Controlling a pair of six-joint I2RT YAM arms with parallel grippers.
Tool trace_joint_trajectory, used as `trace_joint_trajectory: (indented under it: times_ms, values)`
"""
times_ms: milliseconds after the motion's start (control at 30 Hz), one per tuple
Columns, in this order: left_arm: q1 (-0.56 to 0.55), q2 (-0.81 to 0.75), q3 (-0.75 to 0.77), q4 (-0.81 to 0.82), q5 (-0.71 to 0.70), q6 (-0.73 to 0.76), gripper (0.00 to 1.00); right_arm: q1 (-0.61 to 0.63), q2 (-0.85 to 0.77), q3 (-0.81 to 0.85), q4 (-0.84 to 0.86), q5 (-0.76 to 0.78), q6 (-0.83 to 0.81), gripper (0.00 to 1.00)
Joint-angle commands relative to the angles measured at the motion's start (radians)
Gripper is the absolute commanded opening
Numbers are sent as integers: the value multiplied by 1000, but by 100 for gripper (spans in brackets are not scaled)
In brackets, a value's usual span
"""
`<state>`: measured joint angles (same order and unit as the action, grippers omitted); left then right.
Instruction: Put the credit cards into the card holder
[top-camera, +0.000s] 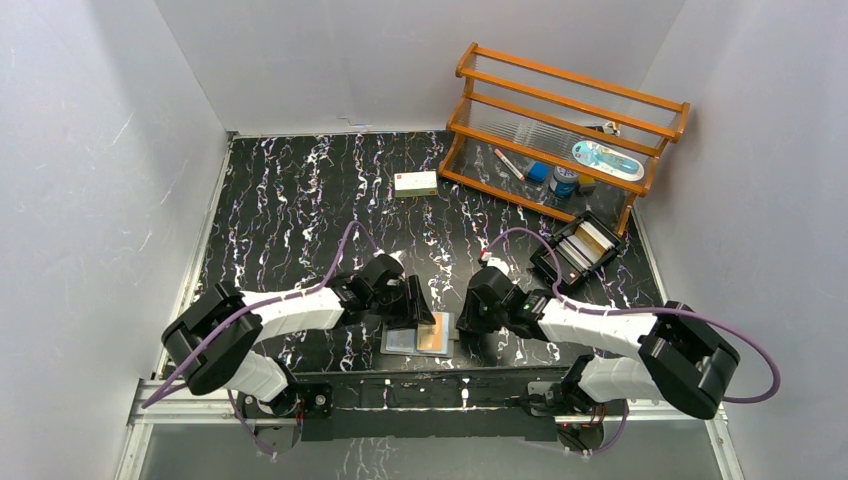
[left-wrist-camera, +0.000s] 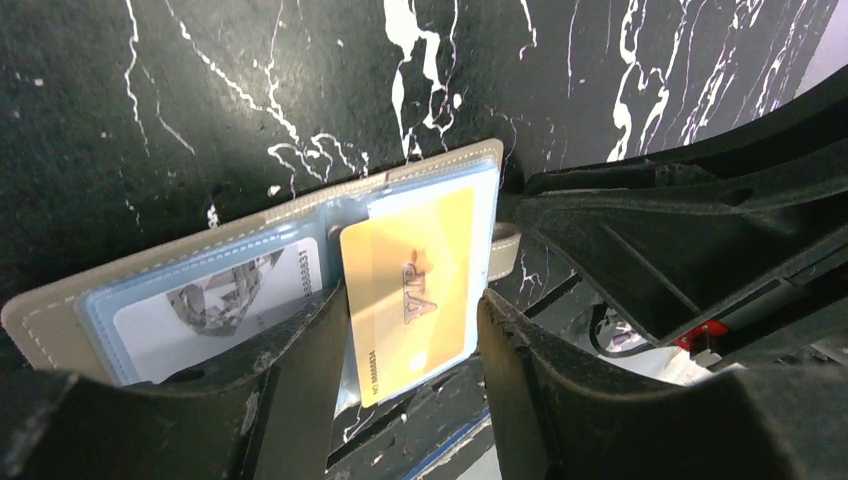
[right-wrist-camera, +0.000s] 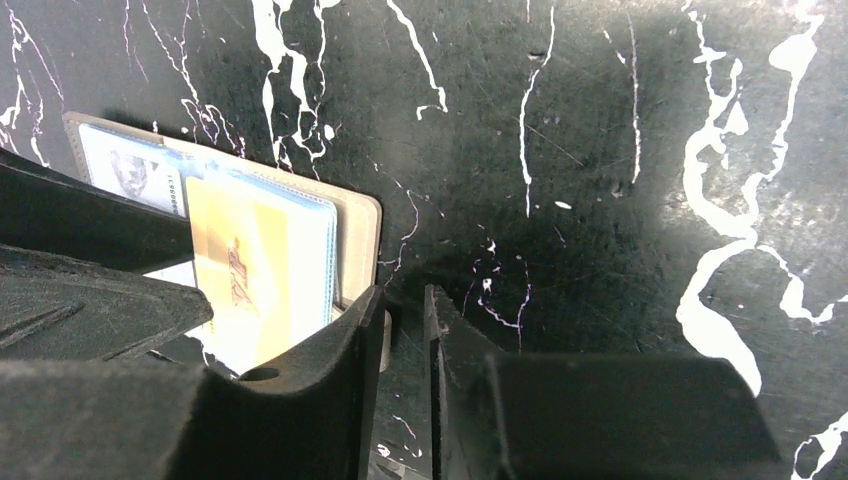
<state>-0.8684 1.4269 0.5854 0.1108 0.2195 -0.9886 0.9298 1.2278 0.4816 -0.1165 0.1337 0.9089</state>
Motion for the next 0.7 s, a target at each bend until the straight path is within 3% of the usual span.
trace_joint_trajectory:
  times_ms: [0,500,667]
  values:
    - [-6,23,53,-28,-35,38,49,0,34,40,-15,35,-32,29]
    - [-17,24,75,24,18,57,49,0,190,112,65,-4,-51,26]
    - [-12,-1,47,81,75,9,50,-8,176,126,7,29,-47,31]
